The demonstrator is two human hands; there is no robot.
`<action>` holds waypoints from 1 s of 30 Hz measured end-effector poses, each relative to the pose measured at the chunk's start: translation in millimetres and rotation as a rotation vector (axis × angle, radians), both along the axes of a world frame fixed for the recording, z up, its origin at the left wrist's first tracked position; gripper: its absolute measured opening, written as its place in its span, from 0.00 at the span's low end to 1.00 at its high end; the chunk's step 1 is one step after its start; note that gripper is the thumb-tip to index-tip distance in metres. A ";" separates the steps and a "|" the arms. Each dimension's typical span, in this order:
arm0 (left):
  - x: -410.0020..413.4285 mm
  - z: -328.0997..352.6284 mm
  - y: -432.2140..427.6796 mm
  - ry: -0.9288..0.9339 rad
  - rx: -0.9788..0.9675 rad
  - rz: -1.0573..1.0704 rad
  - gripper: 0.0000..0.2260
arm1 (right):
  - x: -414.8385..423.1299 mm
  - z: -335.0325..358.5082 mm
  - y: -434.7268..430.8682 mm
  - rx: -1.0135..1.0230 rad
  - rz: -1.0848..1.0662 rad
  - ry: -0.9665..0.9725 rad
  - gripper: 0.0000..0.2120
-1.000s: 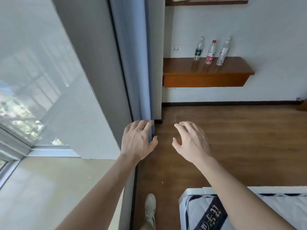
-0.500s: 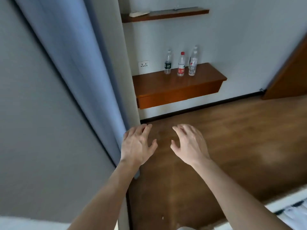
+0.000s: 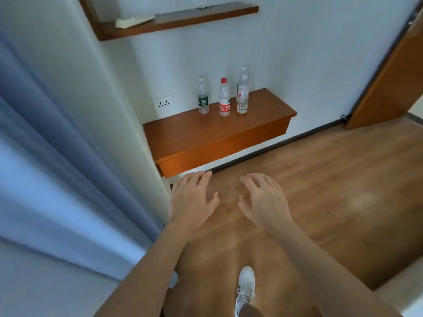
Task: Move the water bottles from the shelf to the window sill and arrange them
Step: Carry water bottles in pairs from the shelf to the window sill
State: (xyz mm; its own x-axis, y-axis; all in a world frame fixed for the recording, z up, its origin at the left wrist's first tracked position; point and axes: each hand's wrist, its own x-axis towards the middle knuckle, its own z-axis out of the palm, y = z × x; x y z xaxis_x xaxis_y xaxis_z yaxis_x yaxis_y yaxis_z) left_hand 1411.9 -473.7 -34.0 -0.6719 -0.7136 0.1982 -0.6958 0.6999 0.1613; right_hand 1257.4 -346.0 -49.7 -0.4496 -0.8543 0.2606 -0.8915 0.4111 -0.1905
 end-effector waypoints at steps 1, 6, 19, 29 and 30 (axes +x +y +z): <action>-20.8 0.9 -13.0 0.008 0.001 0.000 0.26 | -18.8 1.5 -13.5 0.003 -0.011 0.000 0.22; -127.6 6.3 -81.6 0.021 0.000 0.017 0.25 | -116.8 13.3 -79.9 -0.023 -0.040 -0.020 0.22; -279.8 -1.5 -200.4 -0.015 0.010 0.040 0.27 | -283.7 2.5 -198.1 -0.008 -0.023 -0.033 0.23; -358.2 -27.6 -309.9 -0.040 -0.009 0.038 0.27 | -380.2 -25.0 -301.9 -0.006 -0.030 -0.049 0.24; -366.5 -30.9 -323.8 -0.038 -0.008 0.036 0.27 | -390.6 -27.8 -316.0 -0.004 -0.028 -0.051 0.24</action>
State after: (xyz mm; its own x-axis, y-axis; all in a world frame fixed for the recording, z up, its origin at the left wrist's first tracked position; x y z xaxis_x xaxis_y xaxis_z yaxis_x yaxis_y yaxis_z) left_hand 1045.4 -797.5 -64.9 -0.6526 -0.7362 0.1794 -0.7263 0.6752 0.1289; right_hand 866.8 -662.0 -77.5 -0.4861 -0.8403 0.2401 -0.8688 0.4348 -0.2372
